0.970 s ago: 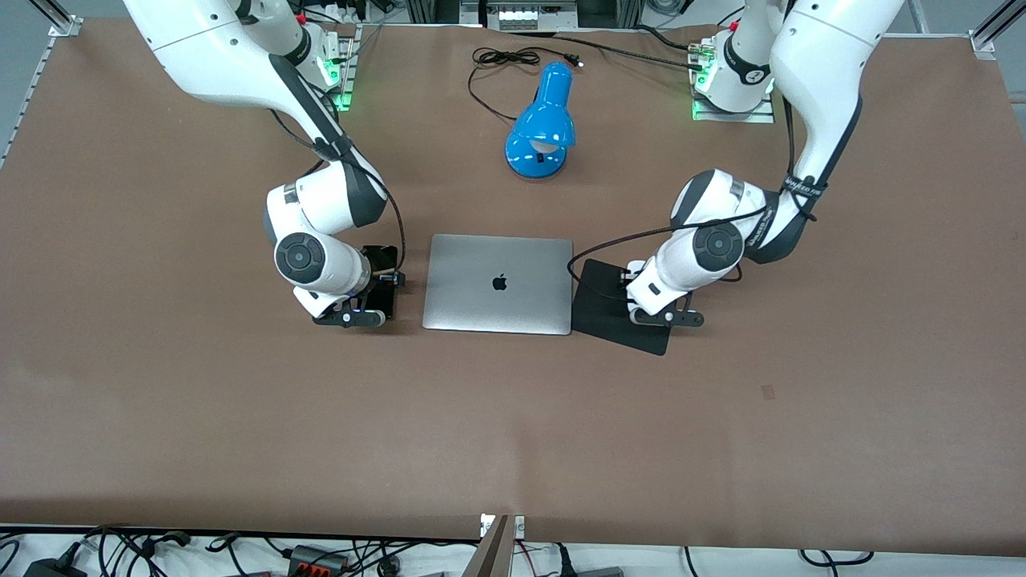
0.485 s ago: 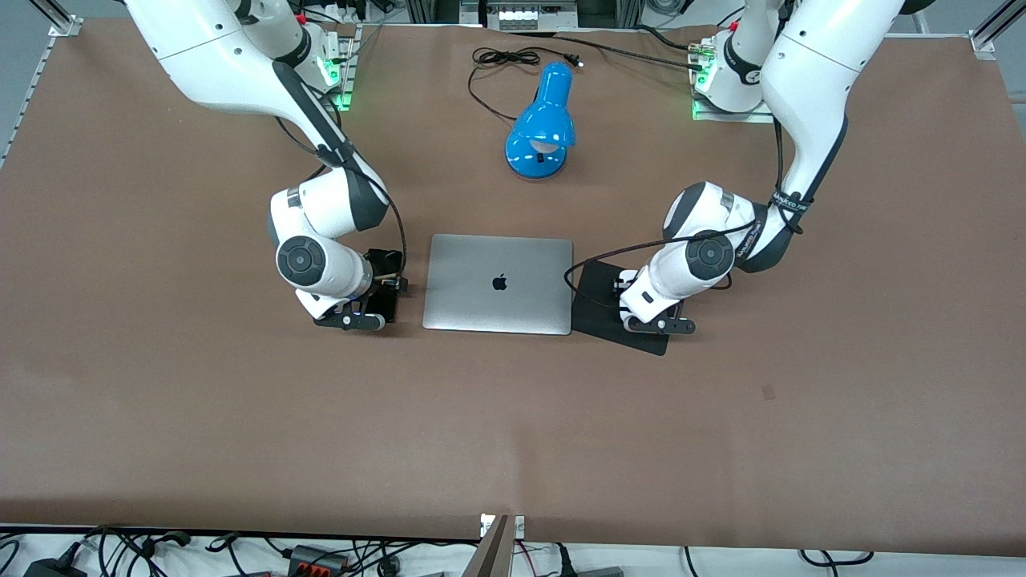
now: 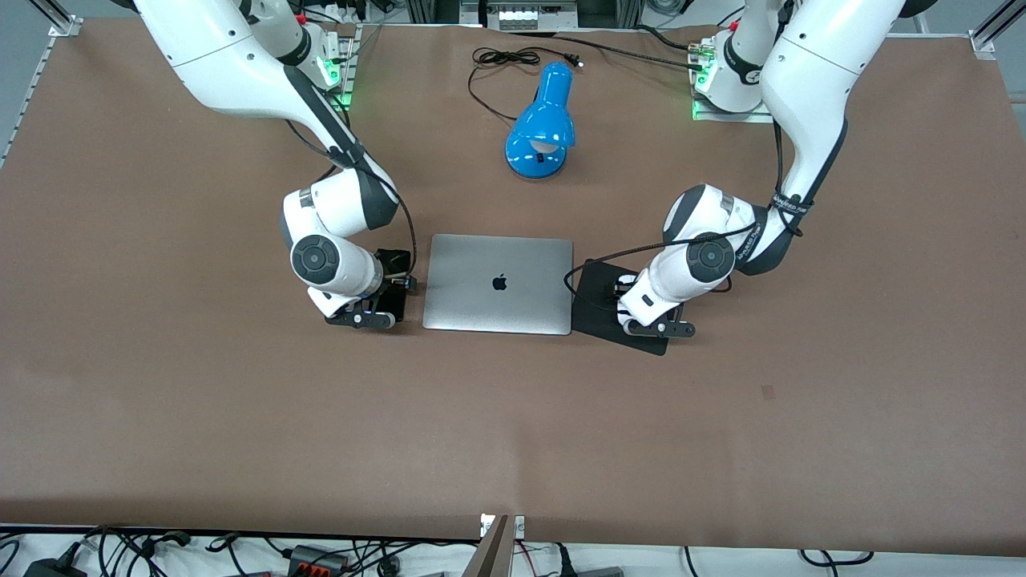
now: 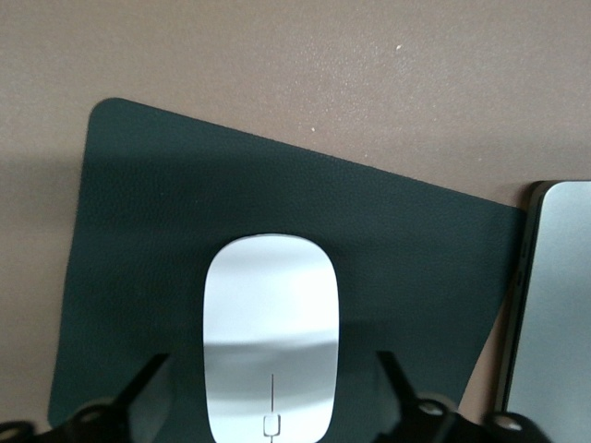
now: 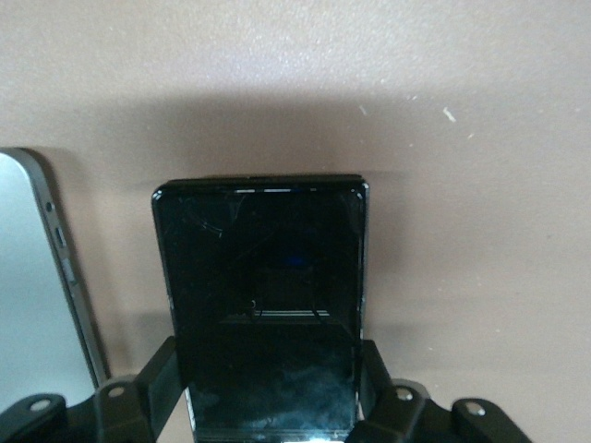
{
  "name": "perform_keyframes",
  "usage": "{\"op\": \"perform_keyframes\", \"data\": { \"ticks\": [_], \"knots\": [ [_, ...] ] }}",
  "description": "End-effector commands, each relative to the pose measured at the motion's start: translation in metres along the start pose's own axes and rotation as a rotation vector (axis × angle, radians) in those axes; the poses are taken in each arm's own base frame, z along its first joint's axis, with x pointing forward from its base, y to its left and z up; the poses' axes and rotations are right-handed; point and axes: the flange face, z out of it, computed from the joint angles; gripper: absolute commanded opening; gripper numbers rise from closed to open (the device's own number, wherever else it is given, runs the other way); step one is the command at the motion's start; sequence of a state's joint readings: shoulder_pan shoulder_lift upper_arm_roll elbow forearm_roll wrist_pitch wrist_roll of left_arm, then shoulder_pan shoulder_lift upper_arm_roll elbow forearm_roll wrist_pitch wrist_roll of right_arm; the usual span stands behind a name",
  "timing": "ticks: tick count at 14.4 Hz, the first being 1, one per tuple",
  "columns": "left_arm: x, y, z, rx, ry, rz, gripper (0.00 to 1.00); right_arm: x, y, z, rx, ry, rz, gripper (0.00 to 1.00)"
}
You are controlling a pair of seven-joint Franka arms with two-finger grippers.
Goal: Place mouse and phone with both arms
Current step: 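Open the left gripper to release the mouse on the black pad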
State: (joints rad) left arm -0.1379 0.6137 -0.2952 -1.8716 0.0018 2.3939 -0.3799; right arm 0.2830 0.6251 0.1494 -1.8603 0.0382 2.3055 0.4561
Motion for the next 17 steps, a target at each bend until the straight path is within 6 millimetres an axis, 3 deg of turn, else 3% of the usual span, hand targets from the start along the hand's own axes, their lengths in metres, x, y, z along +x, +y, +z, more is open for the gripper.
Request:
{"op": "perform_keyframes", "data": {
  "ticks": [1,3,5,7,10,11,12,14,16,17],
  "knots": [
    [0.008,-0.001,-0.011,0.012,0.011,-0.004,1.0,0.002,-0.008,-0.003,0.014,0.013,0.006,0.0],
    [0.009,-0.011,-0.038,0.035,-0.006,-0.016,1.0,-0.001,-0.014,-0.002,0.017,0.019,0.001,0.0],
    [0.01,-0.034,-0.079,0.059,-0.025,-0.06,1.0,-0.002,-0.015,-0.001,0.015,0.018,-0.004,0.0],
    [0.009,-0.049,-0.127,0.083,-0.04,-0.078,1.0,-0.002,-0.015,-0.001,0.016,0.017,-0.003,0.0],
    [0.018,-0.094,-0.217,0.101,-0.072,-0.155,1.0,-0.003,-0.015,0.0,0.014,0.014,-0.001,0.0],
    [0.02,-0.11,-0.251,0.105,-0.099,-0.183,1.0,-0.003,-0.015,0.0,0.015,0.014,0.003,0.2],
    [0.017,-0.128,-0.282,0.108,-0.126,-0.215,1.0,-0.002,-0.014,-0.001,0.017,0.015,0.025,0.96],
    [0.004,-0.171,-0.342,0.103,-0.152,-0.268,1.0,-0.002,-0.015,-0.003,0.016,0.015,0.062,1.0],
    [-0.009,-0.209,-0.372,0.09,-0.18,-0.217,1.0,0.002,-0.015,-0.026,0.028,0.043,0.051,1.0],
    [-0.017,-0.209,-0.385,0.089,-0.164,-0.202,1.0,0.003,-0.014,-0.045,0.028,0.048,0.05,1.0]
  ]
}}
